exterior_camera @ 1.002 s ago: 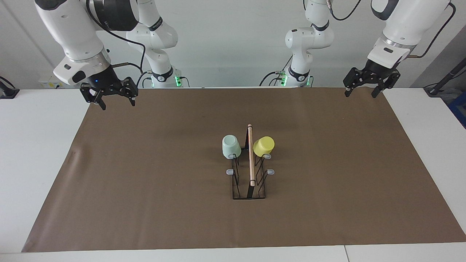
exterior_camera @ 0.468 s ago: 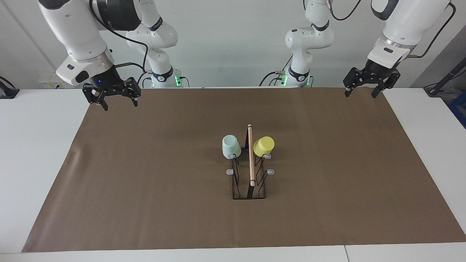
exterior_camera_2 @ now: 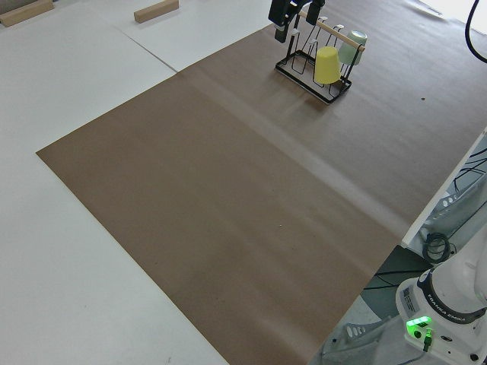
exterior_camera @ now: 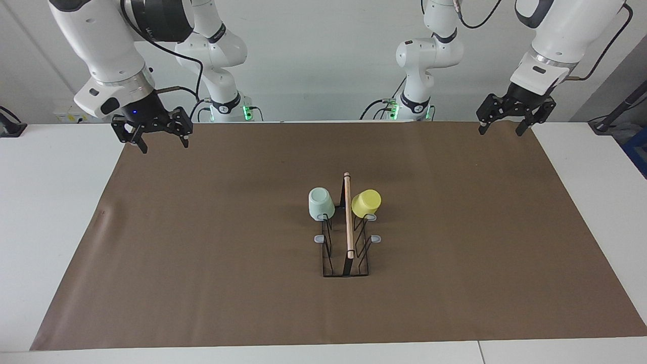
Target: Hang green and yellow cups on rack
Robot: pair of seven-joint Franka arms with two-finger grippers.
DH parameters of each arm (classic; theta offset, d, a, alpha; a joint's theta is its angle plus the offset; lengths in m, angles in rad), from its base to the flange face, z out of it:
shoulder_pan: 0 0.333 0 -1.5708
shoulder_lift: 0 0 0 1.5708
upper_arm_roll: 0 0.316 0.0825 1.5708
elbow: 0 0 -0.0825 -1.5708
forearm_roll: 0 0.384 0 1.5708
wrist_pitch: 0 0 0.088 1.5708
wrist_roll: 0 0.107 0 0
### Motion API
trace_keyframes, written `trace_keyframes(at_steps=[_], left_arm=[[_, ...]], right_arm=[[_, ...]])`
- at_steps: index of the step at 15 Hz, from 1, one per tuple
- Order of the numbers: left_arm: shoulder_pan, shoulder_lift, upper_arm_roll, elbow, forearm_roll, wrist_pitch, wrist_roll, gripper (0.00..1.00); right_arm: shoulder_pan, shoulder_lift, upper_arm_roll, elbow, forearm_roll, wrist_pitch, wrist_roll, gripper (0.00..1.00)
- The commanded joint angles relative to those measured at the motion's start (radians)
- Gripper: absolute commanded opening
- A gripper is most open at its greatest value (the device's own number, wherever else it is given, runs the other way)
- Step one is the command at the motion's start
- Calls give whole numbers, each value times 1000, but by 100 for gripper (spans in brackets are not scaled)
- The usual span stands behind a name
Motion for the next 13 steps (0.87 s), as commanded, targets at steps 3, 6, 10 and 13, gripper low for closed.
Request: trace_keyframes(at_steps=[3, 6, 10, 13], left_arm=[[5, -6, -1, -9, -4, 4, 13, 100], [3, -6, -1, -9, -4, 4, 13, 100], [5, -6, -1, -9, -4, 4, 13, 100], [5, -6, -1, -9, -4, 4, 13, 100]], right_arm=[[6, 20, 4, 52, -27, -31, 93, 100], [11, 20, 1, 53, -30, -39, 93, 100], [17, 36, 5, 104, -39, -114, 94, 100], [15, 34, 5, 104, -33, -115, 96, 100]])
